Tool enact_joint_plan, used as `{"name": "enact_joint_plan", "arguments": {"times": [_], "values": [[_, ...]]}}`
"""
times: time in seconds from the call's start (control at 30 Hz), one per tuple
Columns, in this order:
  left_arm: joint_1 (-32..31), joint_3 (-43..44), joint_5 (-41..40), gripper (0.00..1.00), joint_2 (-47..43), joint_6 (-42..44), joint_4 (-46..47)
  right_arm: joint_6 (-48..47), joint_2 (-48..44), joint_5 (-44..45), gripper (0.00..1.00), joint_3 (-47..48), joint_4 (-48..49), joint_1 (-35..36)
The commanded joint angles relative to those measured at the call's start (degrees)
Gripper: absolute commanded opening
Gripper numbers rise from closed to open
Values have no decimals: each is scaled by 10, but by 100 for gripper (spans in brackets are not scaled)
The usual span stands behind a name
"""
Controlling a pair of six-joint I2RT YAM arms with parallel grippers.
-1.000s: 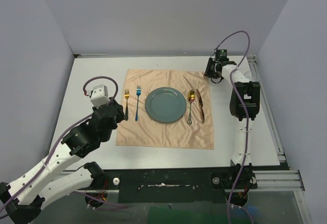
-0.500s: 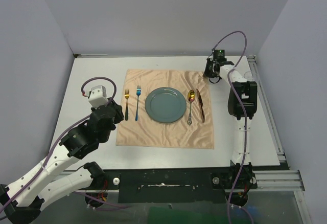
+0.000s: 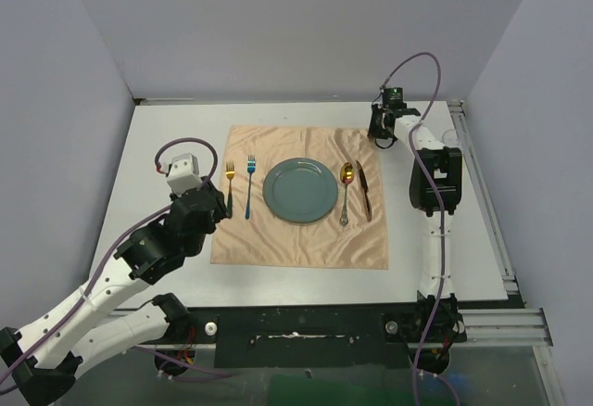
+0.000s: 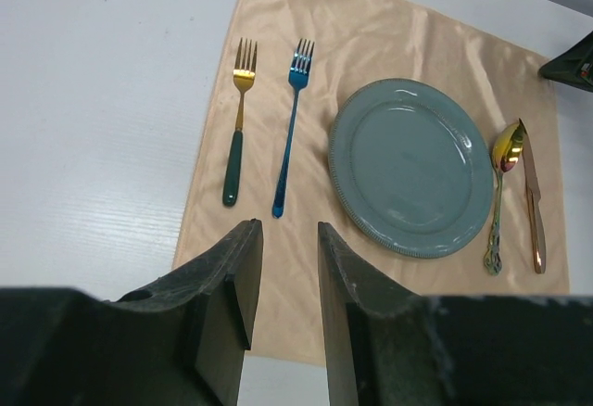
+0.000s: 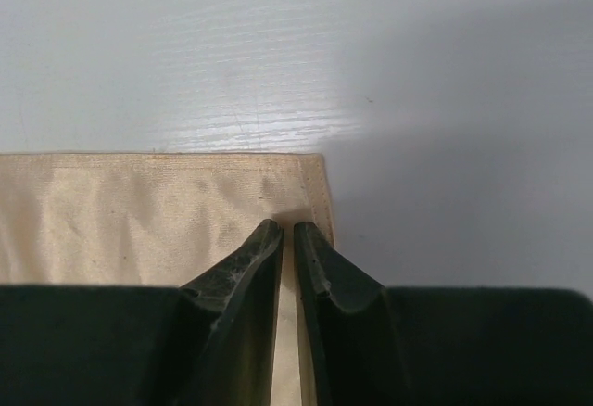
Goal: Set the dinner table for one person
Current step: Adjust the napkin at the center of the board.
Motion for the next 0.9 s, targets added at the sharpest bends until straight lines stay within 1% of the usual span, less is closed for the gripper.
{"name": "enact_joint_plan", "arguments": {"times": [0.0,0.2,0.6,0.87], "values": [[-2,13,-8,29,-6,8,19,-9,23,13,14,40,-12,0],[-2,17,-19,29,-26,8,7,-14,48,15,14,67,-25,-4],[-2,33,-25,29,-38,13,2,-12,57,33,14,79,-35,-17],[-2,36,-23,29,-42,17,3,-8,82,15,15,105,-52,-26]]}}
